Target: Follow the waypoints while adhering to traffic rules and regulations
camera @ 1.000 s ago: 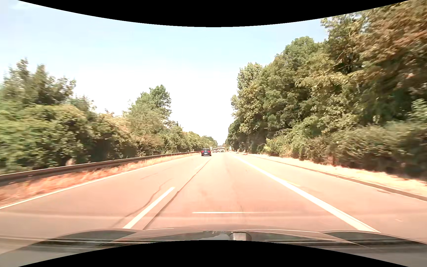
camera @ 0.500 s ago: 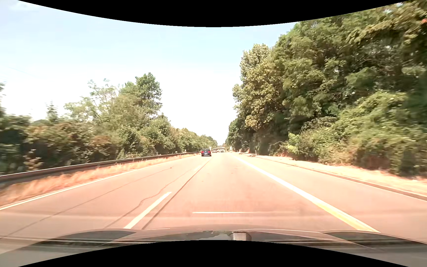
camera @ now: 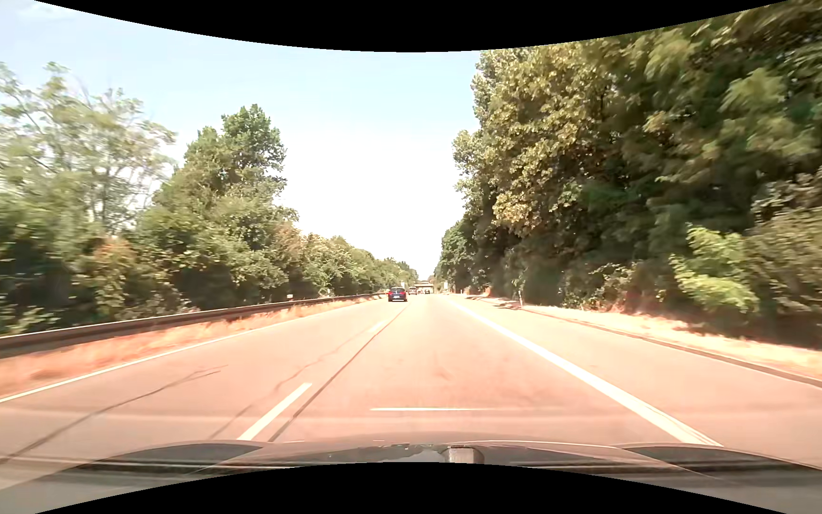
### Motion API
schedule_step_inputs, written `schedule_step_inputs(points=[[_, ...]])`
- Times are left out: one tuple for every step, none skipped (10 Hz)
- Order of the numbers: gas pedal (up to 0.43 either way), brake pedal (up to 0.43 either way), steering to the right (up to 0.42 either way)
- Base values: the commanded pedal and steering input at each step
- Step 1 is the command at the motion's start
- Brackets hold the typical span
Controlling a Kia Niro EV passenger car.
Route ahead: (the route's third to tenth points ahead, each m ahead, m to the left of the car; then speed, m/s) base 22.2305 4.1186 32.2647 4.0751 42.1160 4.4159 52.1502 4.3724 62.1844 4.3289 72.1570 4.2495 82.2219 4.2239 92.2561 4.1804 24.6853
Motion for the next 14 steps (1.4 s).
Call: schedule_step_inputs(points=[[0.248,0.0,0.0],[0.248,0.0,0.0],[0.248,0.0,0.0],[0.248,0.0,-0.001],[0.248,0.0,-0.001],[0.248,0.0,0.0],[0.248,0.0,-0.001],[0.248,0.0,-0.001],[0.248,0.0,-0.001],[0.248,0.0,-0.001],[0.248,0.0,-0.001],[0.248,0.0,-0.001],[0.248,0.0,-0.001],[0.248,0.0,-0.001]])
